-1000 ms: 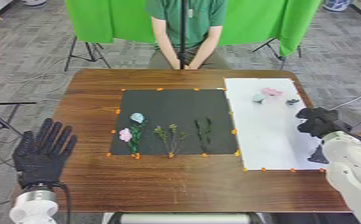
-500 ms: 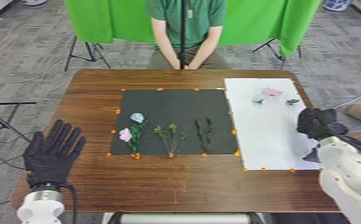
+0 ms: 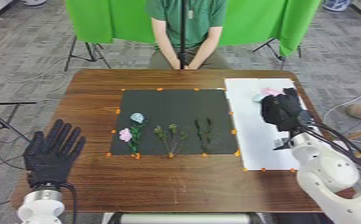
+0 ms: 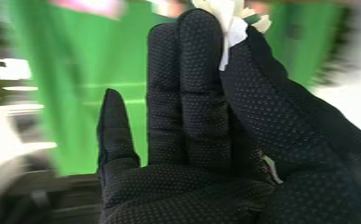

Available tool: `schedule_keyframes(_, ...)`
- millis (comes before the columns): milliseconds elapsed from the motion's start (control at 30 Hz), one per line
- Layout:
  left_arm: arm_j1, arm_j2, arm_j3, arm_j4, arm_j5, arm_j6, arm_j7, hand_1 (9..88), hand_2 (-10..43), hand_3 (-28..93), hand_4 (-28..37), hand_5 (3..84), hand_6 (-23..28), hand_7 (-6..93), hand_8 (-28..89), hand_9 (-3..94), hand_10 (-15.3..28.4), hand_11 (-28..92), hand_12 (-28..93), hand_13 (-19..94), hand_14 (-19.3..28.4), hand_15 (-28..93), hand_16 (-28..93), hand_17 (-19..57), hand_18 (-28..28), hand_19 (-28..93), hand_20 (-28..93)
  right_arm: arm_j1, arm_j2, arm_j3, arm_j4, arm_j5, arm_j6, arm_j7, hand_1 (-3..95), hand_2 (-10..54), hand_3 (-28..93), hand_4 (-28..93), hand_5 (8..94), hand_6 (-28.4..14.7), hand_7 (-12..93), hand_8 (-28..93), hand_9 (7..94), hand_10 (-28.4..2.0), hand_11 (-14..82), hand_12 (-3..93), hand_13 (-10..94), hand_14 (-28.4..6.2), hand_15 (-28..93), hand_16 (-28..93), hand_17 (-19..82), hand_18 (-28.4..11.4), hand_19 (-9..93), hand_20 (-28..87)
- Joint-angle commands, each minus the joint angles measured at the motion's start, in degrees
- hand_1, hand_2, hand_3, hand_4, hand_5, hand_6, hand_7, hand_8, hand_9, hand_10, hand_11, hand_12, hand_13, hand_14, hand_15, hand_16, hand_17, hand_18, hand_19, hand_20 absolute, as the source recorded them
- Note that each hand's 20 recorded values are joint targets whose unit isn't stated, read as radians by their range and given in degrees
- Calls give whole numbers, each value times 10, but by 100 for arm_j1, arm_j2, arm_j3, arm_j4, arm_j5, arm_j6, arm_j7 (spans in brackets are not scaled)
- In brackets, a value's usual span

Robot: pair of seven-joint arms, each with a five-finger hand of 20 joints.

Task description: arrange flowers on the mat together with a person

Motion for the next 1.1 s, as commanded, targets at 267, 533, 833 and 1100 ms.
schedule_keyframes(267,-85,36,126,137,-54,34,-68,257,132,752,-283,428,78,162,-117,357,118,186,51,272,149,263,-69,-81,156,384,103,2611,-1699,-2575,1024,85,-491,-1440,553,-50,693,-283,635,65,499,-104,811,-35,133,457,559,-32,248,355,98,-153,298,74)
schedule_keyframes(533,-44,63,83,121,-83,39,-51,258,133,750,-283,428,78,160,-117,357,119,186,51,272,146,263,-70,-80,156,385,104,2806,-2060,-2953,1279,-391,-671,-1514,552,-52,694,-283,634,66,499,-108,808,-33,122,448,551,-36,240,348,96,-154,295,79)
schedule_keyframes(833,-203,64,154,192,-59,-7,-124,259,132,750,-283,427,77,161,-117,357,120,187,51,273,145,264,-71,-80,157,387,103,2845,-2217,-3344,1576,-735,-610,-1266,551,-54,694,-283,632,67,499,-113,805,-33,114,437,548,-43,242,336,91,-156,297,81)
schedule_keyframes(1100,-217,78,75,210,-50,1,-122,259,132,750,-283,427,77,160,-117,358,120,189,50,272,145,262,-71,-80,157,386,101,2772,-2212,-3428,1567,-823,-486,-1094,549,-61,704,-283,633,63,479,-119,804,-37,106,421,545,-53,250,307,81,-160,320,78)
